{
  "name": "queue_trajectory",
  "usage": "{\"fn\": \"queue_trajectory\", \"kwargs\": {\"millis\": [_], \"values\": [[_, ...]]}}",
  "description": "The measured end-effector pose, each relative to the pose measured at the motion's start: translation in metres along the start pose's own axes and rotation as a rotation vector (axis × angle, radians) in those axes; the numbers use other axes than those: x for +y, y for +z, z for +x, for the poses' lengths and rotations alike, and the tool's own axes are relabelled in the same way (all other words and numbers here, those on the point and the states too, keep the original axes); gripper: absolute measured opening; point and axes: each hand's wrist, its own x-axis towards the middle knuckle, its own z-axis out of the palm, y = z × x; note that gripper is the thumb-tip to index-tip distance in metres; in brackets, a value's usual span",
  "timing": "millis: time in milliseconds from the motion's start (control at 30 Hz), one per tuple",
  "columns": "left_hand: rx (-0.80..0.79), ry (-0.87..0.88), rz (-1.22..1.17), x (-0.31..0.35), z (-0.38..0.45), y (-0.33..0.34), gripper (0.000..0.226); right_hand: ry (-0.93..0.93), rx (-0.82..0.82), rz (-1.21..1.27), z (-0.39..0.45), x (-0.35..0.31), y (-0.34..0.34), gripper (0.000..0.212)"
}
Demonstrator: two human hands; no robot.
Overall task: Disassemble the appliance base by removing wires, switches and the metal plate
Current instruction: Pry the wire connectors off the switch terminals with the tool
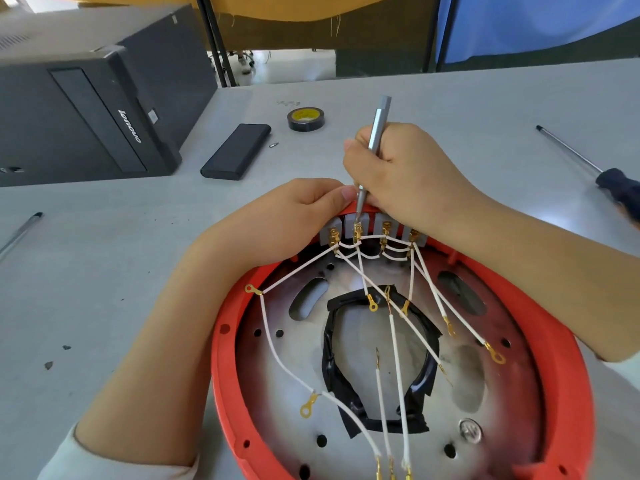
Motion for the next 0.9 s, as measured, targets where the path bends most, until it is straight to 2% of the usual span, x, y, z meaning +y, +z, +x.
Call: {"fn": "queue_trajectory", "kwargs": {"millis": [200,400,567,900], "values": [[-0.010,0.015,-0.001,-0.002,0.001,0.000,0.040,-0.006,-0.014,0.000,0.002,0.000,-0.001,0.038],[-0.007,0.009,0.017,0.001,-0.001,-0.001,0.048,0.027,0.164,0.186,0.002,0.000,-0.007,0.041],[0.035,-0.050,0.041,0.004,-0.008,-0.002,0.047,0.105,0.081,0.262,0.006,-0.006,-0.023,0.042],[0.262,-0.160,0.061,-0.002,-0.025,0.001,0.046,0.082,0.020,0.121,-0.006,0.002,-0.027,0.040]]}}
